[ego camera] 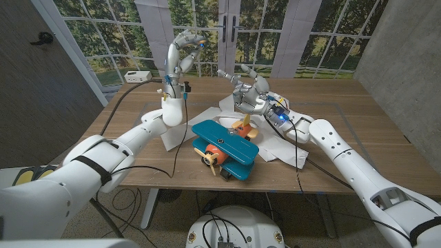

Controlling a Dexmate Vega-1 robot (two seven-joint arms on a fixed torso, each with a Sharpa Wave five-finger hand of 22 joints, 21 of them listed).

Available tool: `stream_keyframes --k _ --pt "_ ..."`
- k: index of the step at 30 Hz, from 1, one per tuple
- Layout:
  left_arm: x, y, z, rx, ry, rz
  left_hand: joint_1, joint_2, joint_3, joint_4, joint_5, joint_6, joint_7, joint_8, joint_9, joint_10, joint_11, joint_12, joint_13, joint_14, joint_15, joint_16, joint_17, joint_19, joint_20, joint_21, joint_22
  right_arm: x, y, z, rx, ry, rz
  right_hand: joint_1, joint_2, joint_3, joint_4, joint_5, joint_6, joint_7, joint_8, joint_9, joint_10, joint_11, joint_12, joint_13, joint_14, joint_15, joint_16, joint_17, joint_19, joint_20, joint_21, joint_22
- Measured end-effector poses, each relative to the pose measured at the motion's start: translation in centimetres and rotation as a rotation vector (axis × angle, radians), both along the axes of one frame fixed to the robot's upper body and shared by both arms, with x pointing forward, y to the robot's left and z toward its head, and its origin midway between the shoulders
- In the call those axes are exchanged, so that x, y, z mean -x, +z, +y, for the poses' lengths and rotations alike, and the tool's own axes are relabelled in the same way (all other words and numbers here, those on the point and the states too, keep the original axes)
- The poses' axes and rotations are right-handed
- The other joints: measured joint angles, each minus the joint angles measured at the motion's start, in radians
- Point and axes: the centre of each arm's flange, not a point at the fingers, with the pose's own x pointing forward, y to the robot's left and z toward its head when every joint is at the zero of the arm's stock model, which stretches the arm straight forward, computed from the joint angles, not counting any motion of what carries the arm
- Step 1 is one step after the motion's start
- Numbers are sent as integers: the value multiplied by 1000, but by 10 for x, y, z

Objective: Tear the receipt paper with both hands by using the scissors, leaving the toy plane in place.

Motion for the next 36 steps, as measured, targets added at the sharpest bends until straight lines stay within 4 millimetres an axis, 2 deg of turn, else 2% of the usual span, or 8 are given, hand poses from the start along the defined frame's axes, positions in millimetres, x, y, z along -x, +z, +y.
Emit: stream_keyframes --k 13,18,28,33,36 --pt "1 -1 -16 -75 25 -22 4 7 0 0 -3 1 1 -7 -1 3 3 -2 -22 0 0 -4 -2 -5 5 -1 0 2 3 1 -2 26 -22 0 0 22 0 -8 5 5 0 2 25 -11 41 41 5 -5 27 88 0 0 25 18" --pt "2 0 -23 -103 32 -35 1 9 0 0 -3 4 4 -8 3 4 4 -11 -29 0 0 -8 -2 -5 5 -7 0 3 4 5 1 43 -21 0 0 33 5 -8 11 0 0 2 38 -16 62 63 14 4 31 119 0 0 33 26" --pt "2 -4 -33 -135 38 -45 1 9 0 0 -3 4 4 -10 5 10 -2 -19 -46 0 0 -12 -1 -9 2 -7 0 4 4 11 14 87 -9 -4 18 52 22 -15 16 -5 0 5 39 -18 78 84 14 4 33 143 0 0 40 24" --pt "3 -6 -37 -150 41 -52 1 9 0 0 -3 4 4 -10 7 15 3 -19 -54 0 0 -12 -1 -9 2 -7 0 5 3 16 24 109 0 -11 24 65 36 -23 16 -5 0 5 39 -18 81 85 10 0 -1 127 0 0 40 13" --pt "4 -7 -39 -158 43 -58 1 9 0 0 -3 3 12 -14 9 29 3 -19 -64 0 0 -14 -2 -9 2 -7 -3 5 1 20 34 128 9 -15 28 70 40 -25 16 -5 0 5 39 -18 81 79 10 0 -10 121 0 0 40 11"
